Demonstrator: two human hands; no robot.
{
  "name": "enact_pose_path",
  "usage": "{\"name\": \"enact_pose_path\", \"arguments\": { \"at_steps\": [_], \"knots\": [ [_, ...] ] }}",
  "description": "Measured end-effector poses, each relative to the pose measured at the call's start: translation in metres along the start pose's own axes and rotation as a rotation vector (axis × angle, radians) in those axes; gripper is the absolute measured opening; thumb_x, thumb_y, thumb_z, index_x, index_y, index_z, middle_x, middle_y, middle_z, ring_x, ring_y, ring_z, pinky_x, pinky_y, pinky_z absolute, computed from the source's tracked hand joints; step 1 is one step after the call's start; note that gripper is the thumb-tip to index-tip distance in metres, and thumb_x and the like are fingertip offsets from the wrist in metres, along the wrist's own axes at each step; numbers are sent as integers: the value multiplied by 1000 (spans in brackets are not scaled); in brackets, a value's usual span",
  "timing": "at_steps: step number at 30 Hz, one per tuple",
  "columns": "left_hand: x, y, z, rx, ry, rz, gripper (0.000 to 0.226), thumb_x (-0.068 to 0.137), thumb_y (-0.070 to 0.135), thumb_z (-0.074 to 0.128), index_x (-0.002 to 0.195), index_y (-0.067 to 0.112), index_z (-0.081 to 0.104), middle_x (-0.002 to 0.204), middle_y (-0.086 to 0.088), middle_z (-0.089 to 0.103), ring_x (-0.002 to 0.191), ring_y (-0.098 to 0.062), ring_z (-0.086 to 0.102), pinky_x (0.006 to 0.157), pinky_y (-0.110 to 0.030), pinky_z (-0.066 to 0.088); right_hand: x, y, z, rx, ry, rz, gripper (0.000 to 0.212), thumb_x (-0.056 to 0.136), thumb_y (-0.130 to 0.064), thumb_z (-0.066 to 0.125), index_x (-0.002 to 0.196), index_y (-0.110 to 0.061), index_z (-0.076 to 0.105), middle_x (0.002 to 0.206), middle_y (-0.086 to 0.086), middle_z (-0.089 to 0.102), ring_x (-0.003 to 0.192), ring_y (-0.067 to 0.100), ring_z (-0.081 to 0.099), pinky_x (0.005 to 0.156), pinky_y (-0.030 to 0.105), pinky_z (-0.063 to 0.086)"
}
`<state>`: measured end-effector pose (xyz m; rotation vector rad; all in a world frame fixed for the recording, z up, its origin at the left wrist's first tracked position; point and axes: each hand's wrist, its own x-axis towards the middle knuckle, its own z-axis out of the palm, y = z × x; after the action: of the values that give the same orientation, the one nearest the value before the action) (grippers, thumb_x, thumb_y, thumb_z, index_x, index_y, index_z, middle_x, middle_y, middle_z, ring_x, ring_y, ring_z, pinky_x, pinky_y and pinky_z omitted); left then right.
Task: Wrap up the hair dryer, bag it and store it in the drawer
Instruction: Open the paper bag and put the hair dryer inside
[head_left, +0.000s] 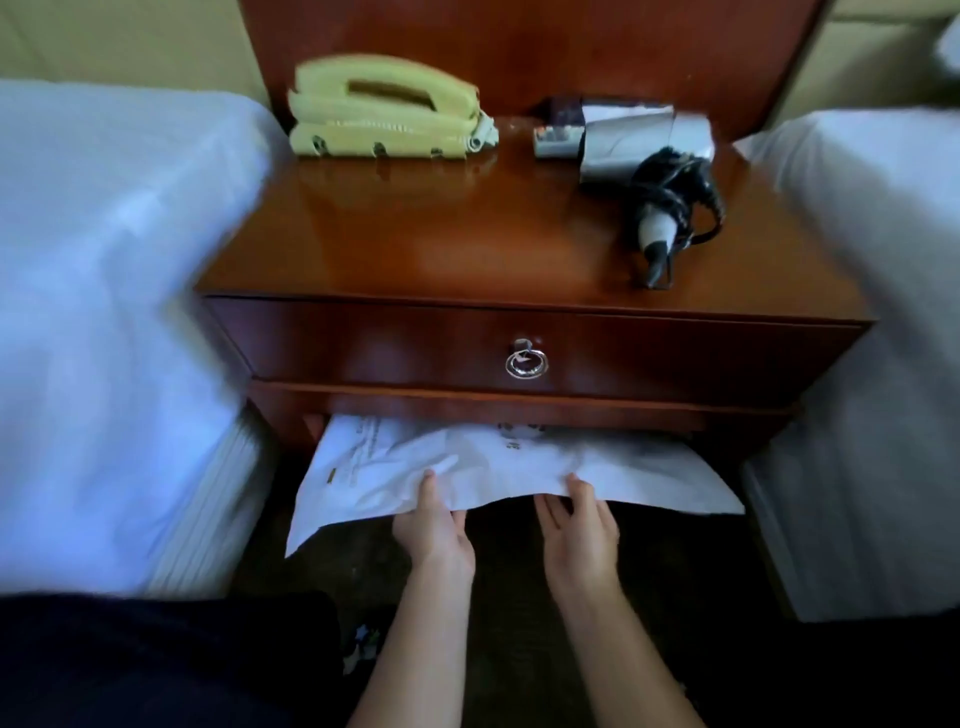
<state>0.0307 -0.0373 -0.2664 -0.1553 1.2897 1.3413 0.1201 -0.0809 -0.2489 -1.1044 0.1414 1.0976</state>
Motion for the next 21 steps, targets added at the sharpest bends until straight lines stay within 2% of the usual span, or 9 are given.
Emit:
{"name": "enact_pose_path", "arguments": {
  "at_steps": [4,7,10,11,15,18,21],
  "knots": [
    [-65,36,-4,-70,-89,101,33,92,3,56,125,6,55,118,-12,61,101,-23,60,84,-36,48,-50,-30,9,24,-103,-34,17,95,-3,45,85,-7,58,89,7,64,91,21,62,94,38,45],
    [-106,59,-12,-35,-190,222,26,93,2,52,118,9,57,108,-6,63,97,-21,62,84,-36,49,-83,-53,8,10,-168,-32,15,95,-3,45,86,-3,57,92,12,64,94,23,63,96,38,45],
    [-138,77,-17,-15,-266,315,11,94,2,49,97,9,58,90,-4,63,83,-15,61,83,-37,49,-113,-71,12,-22,-160,-45,17,94,-1,46,78,-1,53,80,11,58,83,20,61,97,39,46],
    [-148,81,-18,-10,-278,338,13,95,2,49,89,10,58,87,-5,62,80,-15,61,84,-38,49,-123,-76,12,-19,-170,-57,18,93,-1,46,77,-1,51,78,10,55,81,21,60,98,40,45],
    [-190,101,-15,-2,-388,405,14,94,7,51,87,15,60,95,-11,62,91,-22,61,85,-38,52,-158,-103,14,-4,-274,-98,15,94,-3,47,79,-1,51,77,9,49,85,26,60,102,41,44],
    [-223,120,-7,-27,-465,464,13,94,8,52,88,17,59,96,-8,62,92,-21,61,85,-37,52,-182,-129,21,10,-372,-119,12,94,-6,48,85,0,53,94,16,55,103,30,60,102,41,44],
    [-259,144,4,-65,-581,519,12,94,8,51,89,17,59,99,-8,63,95,-21,63,82,-35,52,-205,-158,36,27,-477,-151,12,95,-9,49,88,-1,54,107,20,54,104,30,61,95,38,47]
  ]
}}
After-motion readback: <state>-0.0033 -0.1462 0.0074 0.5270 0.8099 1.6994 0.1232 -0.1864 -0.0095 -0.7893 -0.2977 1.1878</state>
